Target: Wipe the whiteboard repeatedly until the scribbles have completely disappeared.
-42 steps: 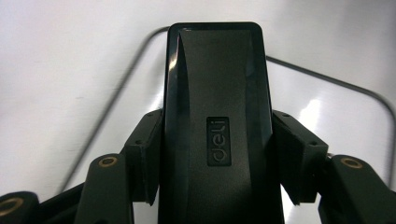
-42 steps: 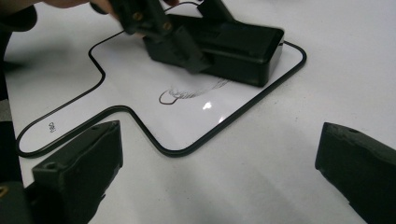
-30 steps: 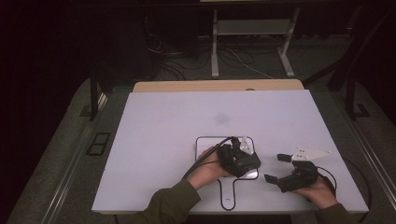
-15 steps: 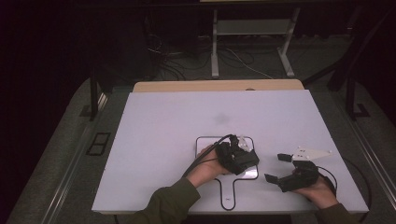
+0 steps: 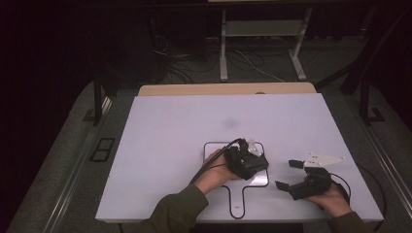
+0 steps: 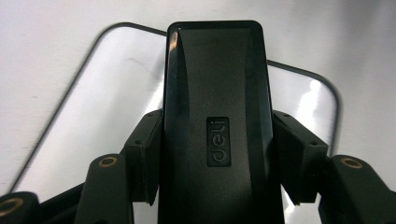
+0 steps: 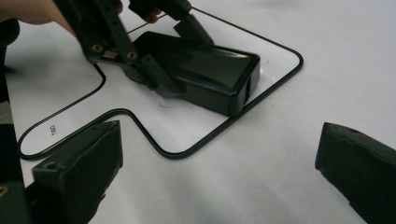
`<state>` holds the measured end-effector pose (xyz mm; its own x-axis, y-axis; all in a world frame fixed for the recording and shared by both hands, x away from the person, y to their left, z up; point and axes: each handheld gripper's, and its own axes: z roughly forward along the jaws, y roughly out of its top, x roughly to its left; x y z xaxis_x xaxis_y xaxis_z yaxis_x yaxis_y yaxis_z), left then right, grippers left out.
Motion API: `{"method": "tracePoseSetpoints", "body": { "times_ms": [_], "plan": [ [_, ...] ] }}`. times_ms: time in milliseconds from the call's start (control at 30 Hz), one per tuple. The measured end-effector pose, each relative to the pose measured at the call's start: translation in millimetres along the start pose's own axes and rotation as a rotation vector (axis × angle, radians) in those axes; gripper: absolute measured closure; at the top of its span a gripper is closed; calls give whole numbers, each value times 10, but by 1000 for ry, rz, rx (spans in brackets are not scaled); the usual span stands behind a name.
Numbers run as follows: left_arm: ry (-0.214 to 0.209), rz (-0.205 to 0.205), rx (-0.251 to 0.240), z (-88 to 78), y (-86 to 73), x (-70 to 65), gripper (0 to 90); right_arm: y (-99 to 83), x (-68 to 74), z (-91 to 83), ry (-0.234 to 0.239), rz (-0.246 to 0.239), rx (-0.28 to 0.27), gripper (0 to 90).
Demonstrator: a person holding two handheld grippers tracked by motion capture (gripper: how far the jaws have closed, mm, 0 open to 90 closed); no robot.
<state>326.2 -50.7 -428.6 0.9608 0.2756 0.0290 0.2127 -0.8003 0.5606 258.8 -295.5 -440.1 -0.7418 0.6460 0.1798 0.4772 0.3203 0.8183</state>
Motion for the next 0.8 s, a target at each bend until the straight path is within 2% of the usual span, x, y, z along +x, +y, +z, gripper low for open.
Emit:
{"method": "tracePoseSetpoints", "body": {
  "times_ms": [100,167,200,267,333,400,467,633,700,767,800],
  "plan": [
    [-16,19,1,-9,-7,-85,396,1,0,-4,-1,3,0,0],
    [-18,24,4,-12,-8,-80,396,1,2,-7,-2,1,-1,0],
    [-17,21,0,-9,-9,-67,396,1,3,-7,-2,0,0,0],
    [30,16,-1,0,-6,-19,397,0,8,-9,-2,0,0,0],
    [34,-13,-8,9,-6,62,396,0,6,-10,-2,-1,-1,0],
    [32,-16,-11,11,-8,104,397,0,5,-9,-2,1,1,0],
    [27,-21,-4,6,-6,80,396,-1,3,-9,-1,2,1,0],
    [-36,10,-4,-1,-2,-91,396,-1,2,-10,-2,2,0,0],
    [-31,22,0,-3,0,-153,396,0,1,-12,-2,-2,-2,0],
    [-29,30,2,-3,2,-122,397,1,3,-12,-2,-4,-4,0],
    [-13,24,-2,4,5,-99,397,1,4,-12,-2,-4,-3,0]
  ]
}}
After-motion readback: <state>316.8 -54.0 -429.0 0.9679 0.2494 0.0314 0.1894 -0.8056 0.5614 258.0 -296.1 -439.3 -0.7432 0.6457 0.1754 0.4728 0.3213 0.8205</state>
